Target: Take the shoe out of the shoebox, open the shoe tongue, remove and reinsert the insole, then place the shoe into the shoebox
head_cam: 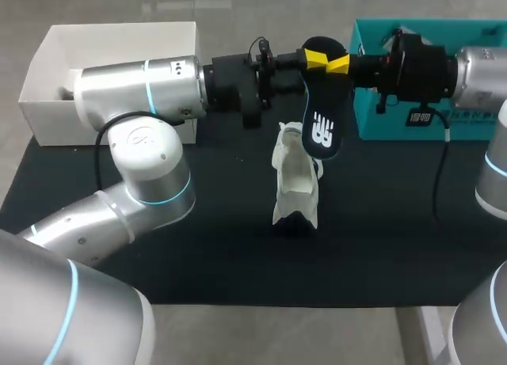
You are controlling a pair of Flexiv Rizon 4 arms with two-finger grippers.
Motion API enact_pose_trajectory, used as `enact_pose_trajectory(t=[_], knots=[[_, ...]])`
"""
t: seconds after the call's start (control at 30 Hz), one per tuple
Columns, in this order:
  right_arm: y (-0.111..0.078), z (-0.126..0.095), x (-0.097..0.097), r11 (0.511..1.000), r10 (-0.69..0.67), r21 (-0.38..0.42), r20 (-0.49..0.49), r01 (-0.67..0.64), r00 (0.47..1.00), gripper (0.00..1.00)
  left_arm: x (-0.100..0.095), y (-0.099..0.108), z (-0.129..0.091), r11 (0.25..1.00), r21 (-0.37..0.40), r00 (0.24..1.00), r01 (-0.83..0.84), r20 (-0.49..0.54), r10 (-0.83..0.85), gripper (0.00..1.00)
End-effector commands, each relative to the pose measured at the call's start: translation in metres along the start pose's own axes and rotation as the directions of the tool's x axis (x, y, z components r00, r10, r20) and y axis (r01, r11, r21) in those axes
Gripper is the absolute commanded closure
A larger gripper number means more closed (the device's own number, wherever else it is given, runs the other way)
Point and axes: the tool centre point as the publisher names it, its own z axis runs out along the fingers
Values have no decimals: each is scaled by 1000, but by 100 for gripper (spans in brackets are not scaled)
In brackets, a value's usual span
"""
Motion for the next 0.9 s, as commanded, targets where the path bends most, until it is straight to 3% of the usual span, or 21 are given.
enact_pose_trajectory(t=[0.03, 0.17, 0.33, 0.47, 0.53, 0.67, 0.9], knots=[[-1, 1, -2, 1000, 3, -2, 4, -3, 1000, 100, 1, -1, -5, 1000, -6, 1000, -3, 15, 3, 55], [0, -1, -5, 1000, 8, 0, 8, -8, 1000, 100, 0, 0, -11, 1000, 4, 1000, -1, 17, 1, 54], [0, -3, -7, 1000, 15, 1, 12, -15, 1000, 100, 2, -2, -17, 999, 43, 1000, -1, 15, 0, 62], [2, -4, -6, 1000, 15, -1, 15, -15, 1000, 100, 5, -7, -17, 999, 52, 1000, 2, 9, -2, 73], [4, -3, -6, 1000, 12, 0, 17, -12, 1000, 100, 7, -11, -15, 998, 60, 1000, 8, 8, -9, 84], [4, -1, -5, 1000, 10, 7, 18, -10, 1000, 100, 8, -13, -10, 998, 68, 1000, 14, 13, -15, 78], [4, -1, -6, 1000, 15, 9, 17, -15, 1000, 100, 6, -14, -5, 997, 80, 1000, 18, 21, -19, 80]])
